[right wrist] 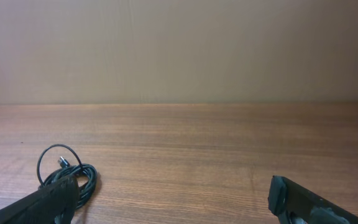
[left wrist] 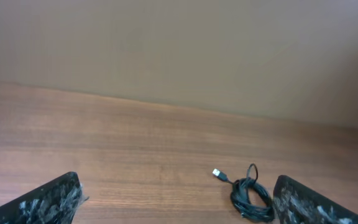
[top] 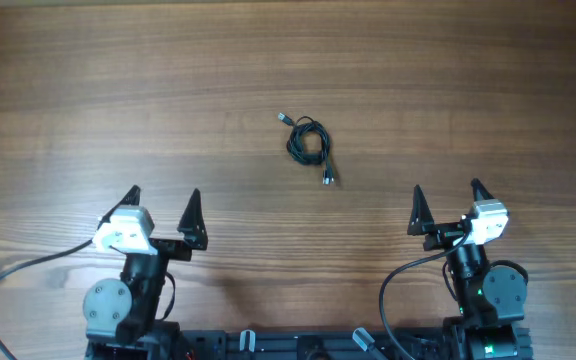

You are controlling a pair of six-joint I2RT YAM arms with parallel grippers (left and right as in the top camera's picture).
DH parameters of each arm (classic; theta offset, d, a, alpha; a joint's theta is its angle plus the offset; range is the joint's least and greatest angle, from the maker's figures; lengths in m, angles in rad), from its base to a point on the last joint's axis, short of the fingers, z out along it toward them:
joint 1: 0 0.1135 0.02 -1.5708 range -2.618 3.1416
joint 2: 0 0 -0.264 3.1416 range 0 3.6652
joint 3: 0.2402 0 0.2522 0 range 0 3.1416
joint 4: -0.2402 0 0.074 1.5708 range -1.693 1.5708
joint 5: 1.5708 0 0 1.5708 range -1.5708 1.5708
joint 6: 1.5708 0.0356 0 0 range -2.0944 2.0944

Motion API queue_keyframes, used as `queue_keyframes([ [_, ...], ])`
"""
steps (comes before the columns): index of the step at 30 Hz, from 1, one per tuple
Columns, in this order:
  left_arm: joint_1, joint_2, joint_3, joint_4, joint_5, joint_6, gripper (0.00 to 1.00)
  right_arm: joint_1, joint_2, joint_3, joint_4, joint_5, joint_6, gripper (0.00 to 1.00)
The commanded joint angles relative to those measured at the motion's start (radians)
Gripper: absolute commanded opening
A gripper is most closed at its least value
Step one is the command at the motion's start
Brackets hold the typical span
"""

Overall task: Untangle cables
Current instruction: 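Reach the left gripper to the black cable coil and grasp it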

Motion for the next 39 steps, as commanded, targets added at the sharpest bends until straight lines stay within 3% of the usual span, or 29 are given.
queue_keyframes([
  [1,-0.004,0.15,0.077,0.0,0.016,-0.05,1.0,0.004,0.003,-0.002,0.003,0.014,0.014,1.0],
  [3,-0.004,0.276,0.154,-0.001,0.017,-0.05,1.0,0.004,0.003,-0.002,0.003,0.014,0.014,1.0],
  [8,-0.007,0.627,0.435,-0.123,0.175,-0.076,1.0,0.004,0.003,-0.002,0.003,0.014,0.014,1.0],
  [12,-0.097,0.832,0.568,-0.16,0.197,-0.137,1.0,0.004,0.003,-0.002,0.003,0.014,0.014,1.0],
  [16,-0.287,1.027,0.589,-0.044,0.252,-0.136,1.0,0.004,0.003,-0.002,0.003,0.014,0.014,1.0],
  [20,-0.372,1.183,0.589,0.066,0.251,-0.141,1.0,0.004,0.003,-0.002,0.003,0.014,0.014,1.0],
  [23,-0.421,1.308,0.589,0.118,0.088,-0.33,0.86,0.004,0.003,-0.002,0.003,0.014,0.014,1.0],
  [27,-0.48,1.453,0.589,0.117,-0.183,-0.572,0.77,0.004,0.003,-0.002,0.003,0.014,0.014,1.0],
  [30,-0.483,1.538,0.589,0.14,-0.206,-0.713,0.66,0.004,0.003,-0.002,0.003,0.014,0.015,1.0],
  [33,-0.483,1.625,0.589,0.24,-0.204,-0.812,0.65,0.004,0.003,-0.002,0.003,0.014,0.014,1.0],
  [37,-0.483,1.703,0.589,0.378,-0.198,-0.858,0.59,0.004,0.003,-0.002,0.003,0.014,0.014,1.0],
  [39,-0.483,1.746,0.589,0.426,-0.198,-0.858,0.51,0.004,0.003,-0.002,0.003,0.014,0.014,1.0],
])
